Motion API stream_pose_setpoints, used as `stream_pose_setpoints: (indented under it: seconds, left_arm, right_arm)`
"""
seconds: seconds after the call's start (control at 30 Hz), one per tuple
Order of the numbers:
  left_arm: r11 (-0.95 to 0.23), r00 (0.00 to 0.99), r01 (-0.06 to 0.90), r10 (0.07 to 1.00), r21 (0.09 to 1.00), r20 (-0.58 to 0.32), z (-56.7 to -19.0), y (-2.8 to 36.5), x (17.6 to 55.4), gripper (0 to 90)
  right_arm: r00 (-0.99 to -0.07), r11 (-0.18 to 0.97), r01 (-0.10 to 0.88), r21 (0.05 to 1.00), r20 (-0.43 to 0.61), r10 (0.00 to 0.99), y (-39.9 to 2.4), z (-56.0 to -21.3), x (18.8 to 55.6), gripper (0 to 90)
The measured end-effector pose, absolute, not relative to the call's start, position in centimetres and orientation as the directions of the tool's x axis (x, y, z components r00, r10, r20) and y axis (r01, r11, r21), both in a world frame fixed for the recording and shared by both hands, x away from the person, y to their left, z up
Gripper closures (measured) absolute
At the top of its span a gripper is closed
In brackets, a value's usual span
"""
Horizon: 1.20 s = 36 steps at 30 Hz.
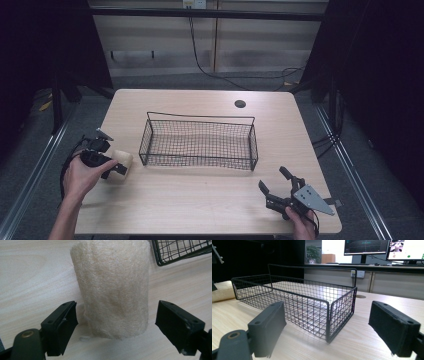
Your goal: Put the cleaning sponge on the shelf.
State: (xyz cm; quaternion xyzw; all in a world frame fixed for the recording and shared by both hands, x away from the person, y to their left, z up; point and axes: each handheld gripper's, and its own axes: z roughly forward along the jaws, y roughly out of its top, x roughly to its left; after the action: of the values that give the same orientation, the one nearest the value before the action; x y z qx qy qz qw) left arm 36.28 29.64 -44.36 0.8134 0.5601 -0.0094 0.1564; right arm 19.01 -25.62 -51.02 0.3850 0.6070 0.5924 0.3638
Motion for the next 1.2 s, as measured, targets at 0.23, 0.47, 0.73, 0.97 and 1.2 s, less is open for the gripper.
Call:
stream_pose_setpoints:
  seconds: [0.23,0.47,0.73,0.97,1.2]
  left_arm:
    - [-0.323,0.359,0.922,0.92,0.213,-0.159,-45.2,29.5,36.5,17.1]
    - [-0.344,0.373,0.921,0.915,0.184,-0.156,-46.0,29.1,36.9,18.4]
    - [-0.343,0.376,0.917,0.913,0.204,-0.157,-46.3,29.2,36.8,27.8]
    - [-0.36,0.394,0.909,0.906,0.207,-0.155,-46.3,29.1,36.8,32.1]
    - [-0.36,0.399,0.907,0.901,0.219,-0.172,-45.7,29.4,36.5,32.3]
  right_arm:
    - [-0.44,0.001,0.037,0.999,0.015,0.898,-25.6,-51.0,19.0,13.3]
    - [-0.441,0.003,0.036,0.999,0.013,0.898,-25.6,-51.0,19.0,13.3]
    - [-0.441,0.003,0.035,0.999,0.013,0.897,-25.6,-51.0,19.0,13.3]
    - [-0.443,0.005,0.034,0.999,0.01,0.897,-25.6,-51.0,19.0,13.3]
    - [-0.443,0.005,0.035,0.999,0.011,0.897,-25.6,-51.0,19.0,13.3]
